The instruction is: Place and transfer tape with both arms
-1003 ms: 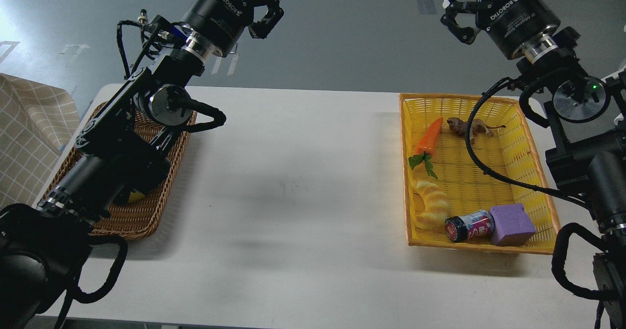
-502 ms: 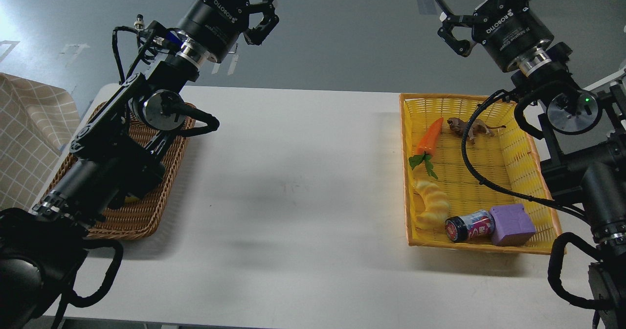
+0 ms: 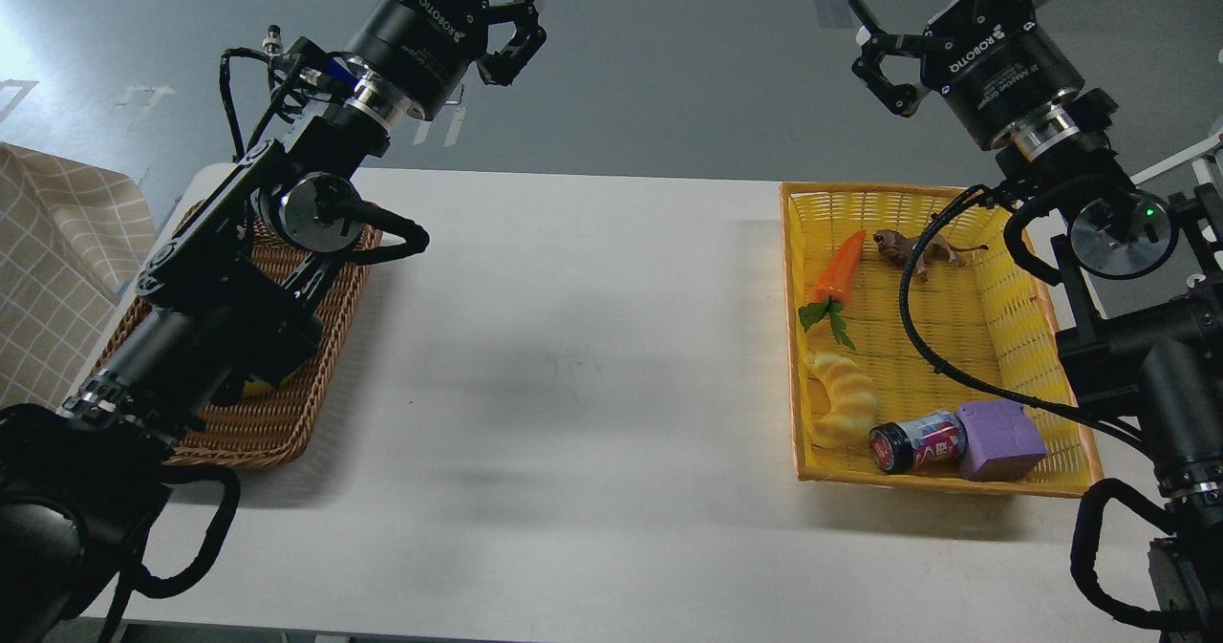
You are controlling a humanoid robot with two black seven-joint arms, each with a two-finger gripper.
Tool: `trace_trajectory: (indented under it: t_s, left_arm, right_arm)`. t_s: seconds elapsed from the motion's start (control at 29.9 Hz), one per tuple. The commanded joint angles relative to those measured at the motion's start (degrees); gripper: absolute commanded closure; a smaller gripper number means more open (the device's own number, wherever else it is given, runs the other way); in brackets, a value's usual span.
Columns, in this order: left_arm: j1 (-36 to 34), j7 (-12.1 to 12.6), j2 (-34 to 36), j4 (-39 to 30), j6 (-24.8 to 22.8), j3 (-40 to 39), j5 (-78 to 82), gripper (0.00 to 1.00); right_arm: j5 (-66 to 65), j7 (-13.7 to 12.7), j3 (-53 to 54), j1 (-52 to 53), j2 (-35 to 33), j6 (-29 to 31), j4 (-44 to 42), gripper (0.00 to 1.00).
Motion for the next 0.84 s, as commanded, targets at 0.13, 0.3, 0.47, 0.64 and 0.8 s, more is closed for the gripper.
trace_trajectory:
  t_s: [0.13,0.3,0.47,0.64,0.8]
  left_arm:
    - [-0.1,0.1,0.5,-0.2,-0.7,0.1,0.0,0.02]
    - [0.0,-0.5,1.0,-0.2,-1.2,0.0,0.0,0.02]
    - [0.0,-0.6,1.0,-0.2,-1.1,-0.2,0.0,0.02]
    - [0.0,-0.5,1.0,-0.2,-1.0,-0.6,0.0,0.02]
    - [0.1,-0.3,1.1,-0.2,-1.0,-0.6,0.0,0.02]
  right_arm:
    - [0.1,0.0,0.9,-0.1,0.0,0.0,0.0,0.0]
    - [0.2,0.0,2.9,-0.4,1.4,0.0,0.2,0.0]
    - [0.2,-0.1,3.0,-0.4,2.0,0.0,0.1,0.0]
    - [0.1,-0.3,2.8,-0.9,1.9,0.0,0.0,0.0]
    - [0.2,0.0,3.2,-1.5,2.0,0.0,0.4,0.0]
